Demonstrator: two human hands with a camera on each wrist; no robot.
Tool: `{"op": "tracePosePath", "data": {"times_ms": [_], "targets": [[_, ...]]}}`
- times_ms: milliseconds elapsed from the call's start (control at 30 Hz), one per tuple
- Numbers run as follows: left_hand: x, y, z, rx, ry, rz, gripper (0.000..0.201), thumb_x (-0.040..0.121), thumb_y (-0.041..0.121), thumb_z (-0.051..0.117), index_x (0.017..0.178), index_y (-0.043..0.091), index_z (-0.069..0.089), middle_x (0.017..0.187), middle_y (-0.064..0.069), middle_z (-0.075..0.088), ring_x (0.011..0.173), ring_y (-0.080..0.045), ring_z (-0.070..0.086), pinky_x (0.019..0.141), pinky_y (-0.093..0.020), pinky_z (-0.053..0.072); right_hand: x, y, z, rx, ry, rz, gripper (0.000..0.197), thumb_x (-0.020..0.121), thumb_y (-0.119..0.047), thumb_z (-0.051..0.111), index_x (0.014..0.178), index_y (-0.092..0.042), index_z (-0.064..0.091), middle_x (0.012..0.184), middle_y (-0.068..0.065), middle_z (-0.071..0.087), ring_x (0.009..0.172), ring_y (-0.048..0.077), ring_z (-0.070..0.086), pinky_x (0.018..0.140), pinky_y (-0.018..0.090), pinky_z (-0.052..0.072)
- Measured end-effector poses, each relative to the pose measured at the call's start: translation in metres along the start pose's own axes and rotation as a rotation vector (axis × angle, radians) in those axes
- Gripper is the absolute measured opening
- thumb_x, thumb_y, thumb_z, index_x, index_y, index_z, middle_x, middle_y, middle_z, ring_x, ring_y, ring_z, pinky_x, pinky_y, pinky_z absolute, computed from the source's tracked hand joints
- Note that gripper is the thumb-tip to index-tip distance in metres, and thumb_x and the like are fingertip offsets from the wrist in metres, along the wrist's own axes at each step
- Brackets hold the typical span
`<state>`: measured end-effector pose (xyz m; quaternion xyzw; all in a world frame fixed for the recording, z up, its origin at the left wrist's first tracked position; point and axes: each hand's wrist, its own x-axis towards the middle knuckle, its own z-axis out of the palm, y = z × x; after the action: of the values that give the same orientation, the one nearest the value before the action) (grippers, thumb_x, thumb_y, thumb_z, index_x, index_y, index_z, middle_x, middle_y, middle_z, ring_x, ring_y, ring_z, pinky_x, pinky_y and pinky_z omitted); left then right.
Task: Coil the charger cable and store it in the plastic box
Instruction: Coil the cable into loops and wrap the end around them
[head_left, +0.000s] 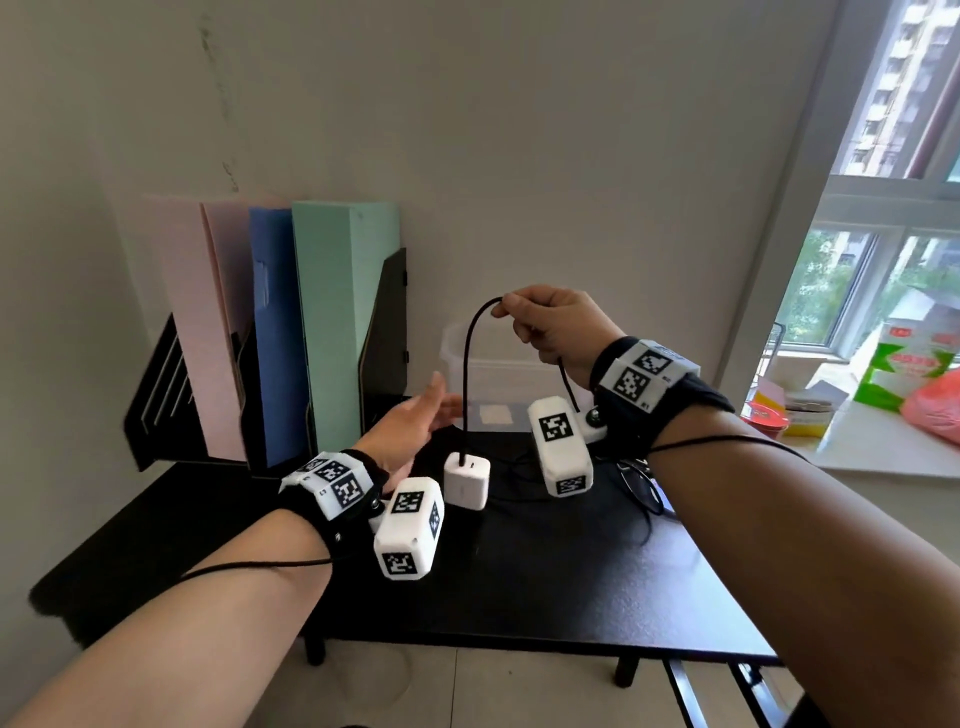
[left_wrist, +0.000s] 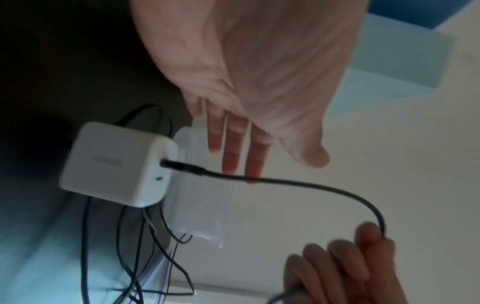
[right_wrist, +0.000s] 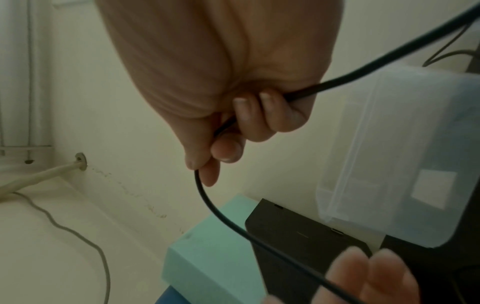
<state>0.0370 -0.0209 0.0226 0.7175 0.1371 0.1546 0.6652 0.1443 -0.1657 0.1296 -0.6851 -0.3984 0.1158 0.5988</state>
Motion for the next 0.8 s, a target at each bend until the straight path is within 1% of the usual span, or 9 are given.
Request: {"op": "tracePosePath", "data": {"times_ms": [133,267,367,433,500,600,700,767,800], "targets": [[0.008,0.014,0.015,-0.345,-0.119,0.023,0.038,0.097,0.036,0.038,0.075,0.011,0.056,0.054,0.001,0.052,0.056,-0.012,0.052,0.068,-0.025,0.048,0.007,0.005,-0.001,0.081,0.049,0.037,0.022,0.092,-0.026,0.056,0.075,-0.019,0.067,0.050,-0.005,0.044,0.046,0.011,0.025,0.037,0.018,0.020],[0.017,0.022,0.019,-0.621,-0.121,0.001,0.040,0.099,0.034,0.036,0.067,0.014,0.048,0.042,0.006,0.037,0.035,-0.006,0.033,0.040,-0.016,0.030,0.011,0.019,-0.009,0.200,0.203,0.100,0.017,0.089,-0.024,0.062,0.076,-0.013,0.064,0.052,-0.001,0.045,0.040,0.010,0.027,0.036,0.018,0.021],[0.026,0.024,0.015,-0.792,-0.095,0.028,0.043,0.097,0.037,0.036,0.063,0.017,0.051,0.041,0.007,0.038,0.029,-0.004,0.030,0.034,-0.013,0.022,0.010,0.037,-0.014,0.227,0.250,0.149,0.011,0.089,-0.012,0.062,0.078,-0.011,0.058,0.061,0.005,0.050,0.036,0.006,0.036,0.035,0.016,0.029],[0.032,0.027,0.011,-0.911,-0.081,0.041,0.040,0.088,0.038,0.049,0.055,0.018,0.058,0.039,0.006,0.040,0.027,-0.003,0.030,0.031,-0.013,0.023,0.004,0.051,-0.014,0.212,0.224,0.201,0.010,0.089,-0.010,0.060,0.080,-0.011,0.057,0.064,0.006,0.053,0.038,0.006,0.042,0.037,0.015,0.033],[0.034,0.033,0.008,-1.004,-0.114,0.079,0.022,0.063,0.034,0.075,0.051,0.019,0.064,0.040,0.006,0.043,0.027,-0.003,0.033,0.031,-0.013,0.025,-0.007,0.065,-0.010,0.201,0.142,0.265,0.007,0.091,-0.012,0.057,0.085,-0.010,0.056,0.066,0.007,0.054,0.038,0.008,0.049,0.038,0.016,0.036],[0.040,0.038,-0.002,-1.066,-0.207,0.134,0.036,0.031,0.025,0.094,0.054,0.018,0.067,0.042,0.007,0.049,0.027,-0.003,0.037,0.031,-0.012,0.026,-0.027,0.083,-0.007,0.164,-0.072,0.407,0.014,0.095,-0.021,0.051,0.087,-0.010,0.055,0.062,0.004,0.058,0.041,0.011,0.059,0.039,0.017,0.043],[0.043,0.043,-0.011,-1.092,-0.211,0.157,0.028,0.037,0.024,0.089,0.055,0.017,0.069,0.043,0.007,0.052,0.028,-0.002,0.041,0.031,-0.011,0.030,-0.044,0.089,-0.010,-0.016,-0.249,0.481,0.019,0.096,-0.027,0.050,0.084,-0.012,0.052,0.056,0.002,0.060,0.042,0.011,0.062,0.038,0.017,0.045],[0.045,0.045,-0.014,-1.077,-0.093,0.128,0.012,0.054,0.027,0.077,0.052,0.018,0.070,0.043,0.008,0.054,0.029,0.000,0.043,0.031,-0.009,0.032,-0.049,0.087,-0.013,-0.241,-0.243,0.446,0.025,0.095,-0.031,0.052,0.080,-0.011,0.049,0.055,0.004,0.058,0.039,0.013,0.058,0.035,0.019,0.042],[0.046,0.044,-0.014,-1.065,-0.030,0.113,0.021,0.069,0.029,0.070,0.051,0.019,0.069,0.043,0.009,0.055,0.030,0.000,0.045,0.032,-0.009,0.033,-0.049,0.085,-0.015,-0.415,-0.206,0.391,0.028,0.094,-0.035,0.051,0.078,-0.011,0.050,0.055,0.003,0.056,0.040,0.014,0.056,0.038,0.020,0.042]]}}
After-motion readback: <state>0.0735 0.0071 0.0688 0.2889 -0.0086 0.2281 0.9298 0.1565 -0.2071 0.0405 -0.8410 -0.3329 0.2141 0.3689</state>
